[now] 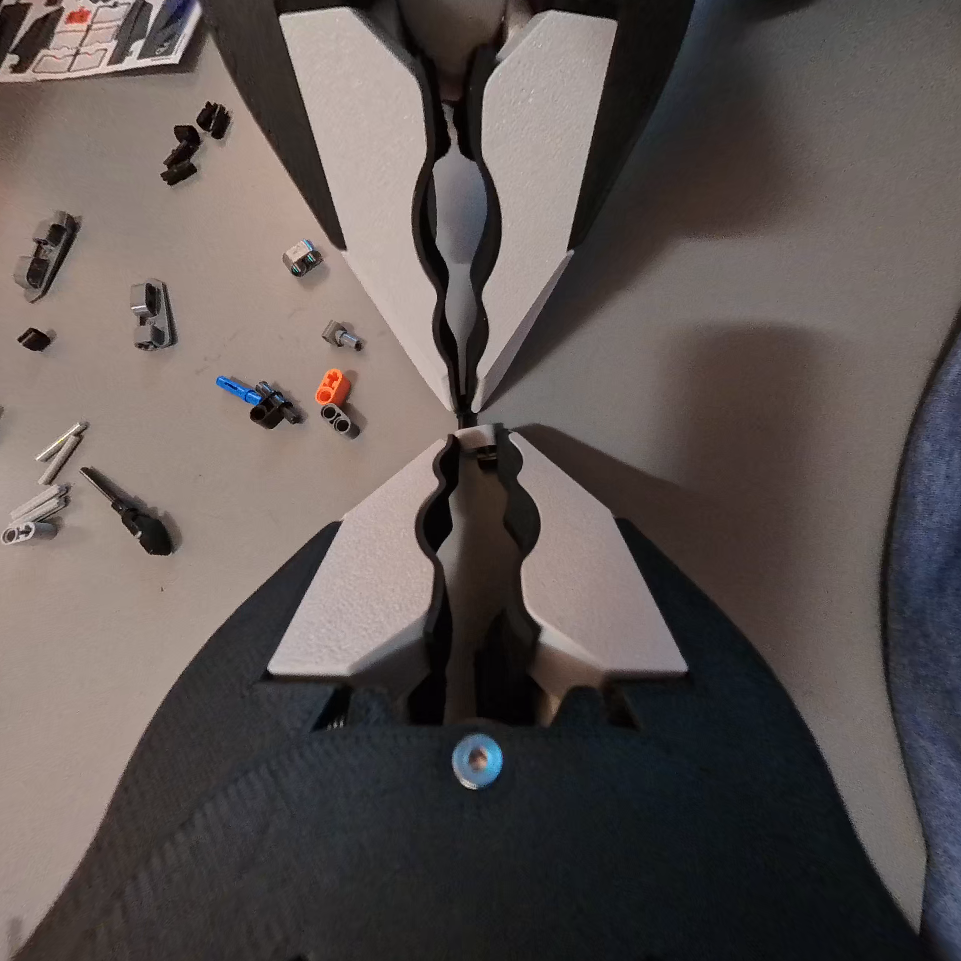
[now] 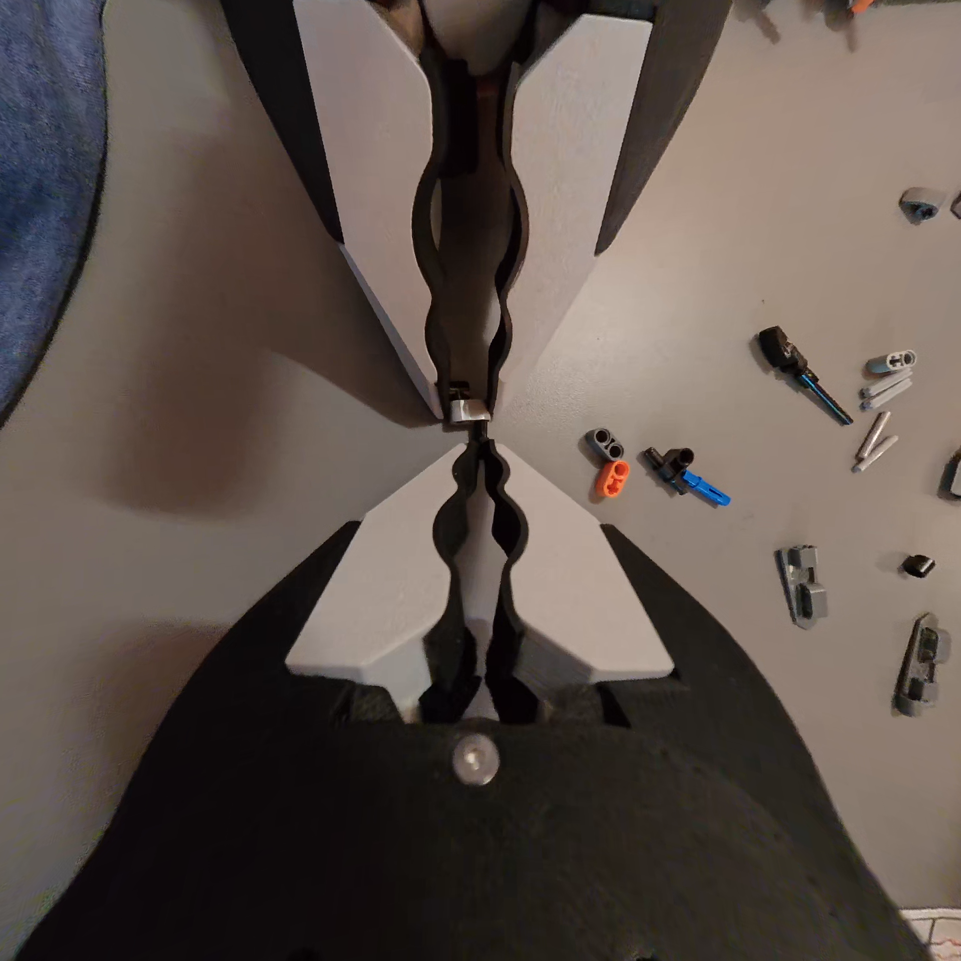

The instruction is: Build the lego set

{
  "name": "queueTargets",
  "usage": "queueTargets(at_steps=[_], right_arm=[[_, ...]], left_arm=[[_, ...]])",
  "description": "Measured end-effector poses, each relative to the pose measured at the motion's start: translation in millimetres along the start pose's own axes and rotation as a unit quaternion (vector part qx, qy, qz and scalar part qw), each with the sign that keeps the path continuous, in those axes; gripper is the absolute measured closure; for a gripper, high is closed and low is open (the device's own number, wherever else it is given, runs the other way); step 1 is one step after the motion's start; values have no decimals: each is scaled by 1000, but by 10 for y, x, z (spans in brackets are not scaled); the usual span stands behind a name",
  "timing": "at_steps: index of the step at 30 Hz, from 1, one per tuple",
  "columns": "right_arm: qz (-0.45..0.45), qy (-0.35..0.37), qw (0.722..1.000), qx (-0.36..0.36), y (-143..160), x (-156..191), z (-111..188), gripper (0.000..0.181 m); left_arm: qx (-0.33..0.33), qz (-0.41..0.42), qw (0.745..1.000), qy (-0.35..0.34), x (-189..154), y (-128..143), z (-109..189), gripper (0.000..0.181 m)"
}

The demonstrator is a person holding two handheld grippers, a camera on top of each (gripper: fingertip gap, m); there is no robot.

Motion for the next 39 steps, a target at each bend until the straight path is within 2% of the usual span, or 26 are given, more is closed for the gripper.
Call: queueTargets(at_steps=[6, 12, 16, 25, 39], right_arm=[[12, -22, 999, 36, -67, -40, -5, 181], [-25, -51, 998, 10, -8, -91, 2, 181], [-55, -51, 997, -9, 35, -84, 8, 181], [-67, -53, 996, 11, 3, -97, 8, 181], [-96, -40, 995, -8, 61, -79, 20, 181]], left_arm=[[0, -3, 1000, 0, -1, -2, -4, 168], [0, -9, 1000, 0, -3, -6, -10, 168], [10, -22, 1000, 0, -5, -25, -9, 168], [90, -69, 994, 1, -13, -182, -28, 168], [91, -80, 993, -2, 9, -193, -21, 168]])
Point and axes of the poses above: each gripper's, where its closed fingertips meet, z back along the fingers, y out of its underside, x = y × z across the jaws, the point moved 10 cm from there along z, back along the fingers, and after that the axes turned 4 degrees about z, right-handed, at the moved point
